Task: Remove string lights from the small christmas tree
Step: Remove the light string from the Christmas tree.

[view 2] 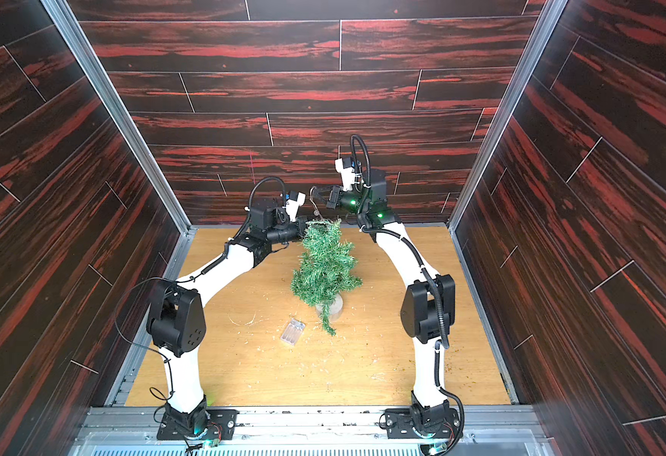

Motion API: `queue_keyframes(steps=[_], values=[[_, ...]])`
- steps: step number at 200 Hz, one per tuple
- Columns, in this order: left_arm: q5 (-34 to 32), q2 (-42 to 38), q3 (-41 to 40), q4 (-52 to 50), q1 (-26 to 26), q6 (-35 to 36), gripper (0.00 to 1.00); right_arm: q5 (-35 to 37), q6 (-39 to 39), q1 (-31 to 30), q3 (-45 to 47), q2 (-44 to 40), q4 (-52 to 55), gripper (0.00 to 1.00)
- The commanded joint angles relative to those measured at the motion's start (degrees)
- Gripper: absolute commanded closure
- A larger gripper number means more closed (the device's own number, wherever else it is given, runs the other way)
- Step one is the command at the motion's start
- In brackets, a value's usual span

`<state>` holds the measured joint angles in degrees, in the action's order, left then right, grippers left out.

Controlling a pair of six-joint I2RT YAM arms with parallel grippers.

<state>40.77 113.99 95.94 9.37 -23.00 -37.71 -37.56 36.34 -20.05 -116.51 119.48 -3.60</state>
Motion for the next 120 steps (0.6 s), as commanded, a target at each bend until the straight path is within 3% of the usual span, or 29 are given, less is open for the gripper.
queue_keyframes(steps=[1,41,79,120], values=[[-2.4,-1.1,2.1,-4.2,0.5,1.9,1.0,-1.0,-0.6,-0.3,-1.1,1.5,0.6,0.96],[-13.4,-4.9,2.7,-18.9,3.4,7.8,1.0,-0.8,0.2,1.3,0.0,-0.6,2.2,0.69],[-18.9,-11.8,-1.4,-21.3,6.1,9.2,1.0,-0.7,0.8,2.9,6.5,-6.4,-0.6,0.58],[-23.9,-20.4,-5.8,-26.4,7.6,13.1,1.0,3.4,-1.2,6.0,14.7,-15.0,4.5,0.55]])
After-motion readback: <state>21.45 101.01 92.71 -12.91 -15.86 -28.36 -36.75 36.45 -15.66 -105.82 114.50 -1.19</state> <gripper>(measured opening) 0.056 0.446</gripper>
